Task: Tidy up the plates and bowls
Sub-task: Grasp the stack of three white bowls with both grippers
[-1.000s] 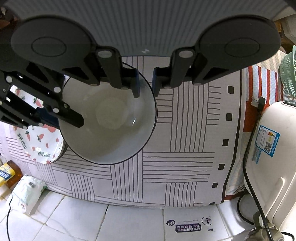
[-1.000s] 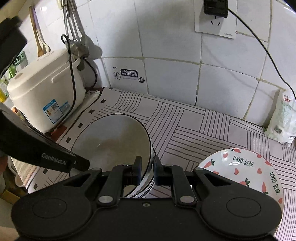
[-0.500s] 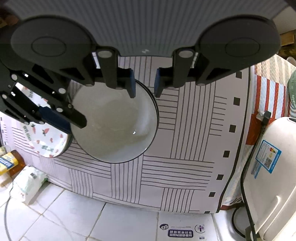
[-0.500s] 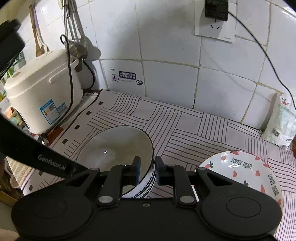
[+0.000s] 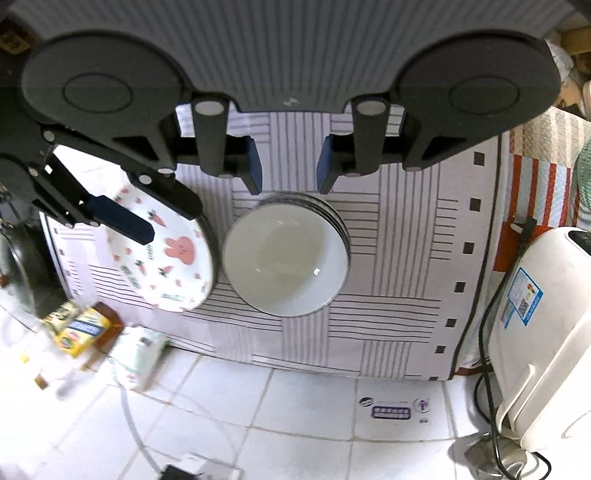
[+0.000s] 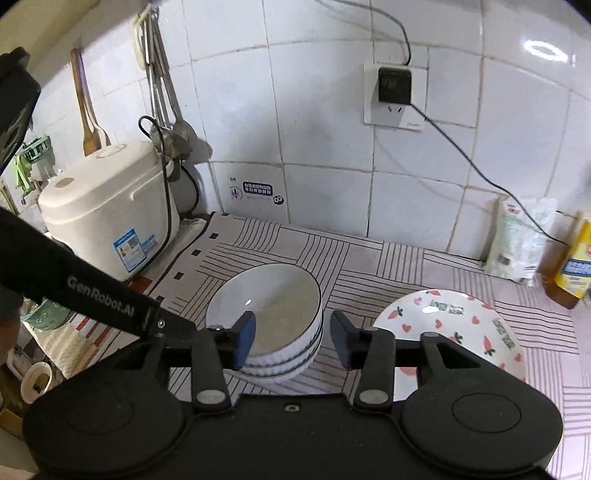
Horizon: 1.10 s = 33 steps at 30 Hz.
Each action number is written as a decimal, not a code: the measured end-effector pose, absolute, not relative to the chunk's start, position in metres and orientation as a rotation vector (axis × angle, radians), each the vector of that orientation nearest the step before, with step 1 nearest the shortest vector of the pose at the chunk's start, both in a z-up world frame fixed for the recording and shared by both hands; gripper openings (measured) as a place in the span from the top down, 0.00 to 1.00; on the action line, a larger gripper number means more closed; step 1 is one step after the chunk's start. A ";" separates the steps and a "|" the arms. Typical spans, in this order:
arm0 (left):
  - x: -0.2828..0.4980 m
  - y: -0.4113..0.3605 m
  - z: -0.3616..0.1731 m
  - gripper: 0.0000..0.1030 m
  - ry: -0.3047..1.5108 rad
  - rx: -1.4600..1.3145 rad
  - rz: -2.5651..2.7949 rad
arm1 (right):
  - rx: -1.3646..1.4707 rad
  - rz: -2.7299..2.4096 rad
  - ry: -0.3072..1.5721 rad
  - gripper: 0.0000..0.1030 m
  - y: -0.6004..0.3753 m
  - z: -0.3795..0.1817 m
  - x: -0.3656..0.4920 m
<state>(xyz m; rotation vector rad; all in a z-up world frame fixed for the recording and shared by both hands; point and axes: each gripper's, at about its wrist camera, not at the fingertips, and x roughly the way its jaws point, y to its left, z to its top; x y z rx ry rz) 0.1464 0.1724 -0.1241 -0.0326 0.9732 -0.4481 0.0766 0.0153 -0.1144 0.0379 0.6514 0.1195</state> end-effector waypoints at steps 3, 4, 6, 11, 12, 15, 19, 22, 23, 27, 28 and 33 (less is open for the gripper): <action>0.131 0.177 -0.126 0.70 0.948 -0.046 -0.483 | 0.048 0.115 0.636 0.47 0.016 -0.114 0.058; 0.127 0.180 -0.127 0.69 0.942 -0.055 -0.494 | 0.052 0.118 0.634 0.47 0.015 -0.114 0.053; 0.119 0.185 -0.130 0.68 0.929 -0.073 -0.513 | 0.050 0.123 0.628 0.46 0.015 -0.116 0.041; 0.108 0.201 -0.139 0.65 0.893 -0.109 -0.541 | 0.057 0.141 0.609 0.38 0.015 -0.124 0.017; 0.107 0.204 -0.141 0.63 0.883 -0.114 -0.544 | 0.057 0.149 0.606 0.37 0.015 -0.127 0.013; 0.106 0.213 -0.148 0.58 0.842 -0.128 -0.551 | 0.041 0.171 0.591 0.32 0.019 -0.136 0.006; 0.114 0.222 -0.158 0.49 0.812 -0.163 -0.554 | -0.010 0.188 0.576 0.27 0.025 -0.152 0.007; 0.124 0.227 -0.163 0.42 0.804 -0.210 -0.573 | -0.015 0.190 0.582 0.20 0.027 -0.167 0.015; 0.127 0.229 -0.164 0.41 0.797 -0.226 -0.583 | -0.011 0.188 0.582 0.17 0.027 -0.173 0.019; 0.142 0.228 -0.171 0.34 0.779 -0.258 -0.592 | -0.006 0.178 0.583 0.14 0.031 -0.193 0.036; 0.146 0.226 -0.173 0.34 0.777 -0.256 -0.587 | -0.005 0.184 0.584 0.14 0.033 -0.199 0.040; 0.173 0.217 -0.196 0.32 0.798 -0.263 -0.585 | -0.041 0.188 0.573 0.11 0.045 -0.230 0.065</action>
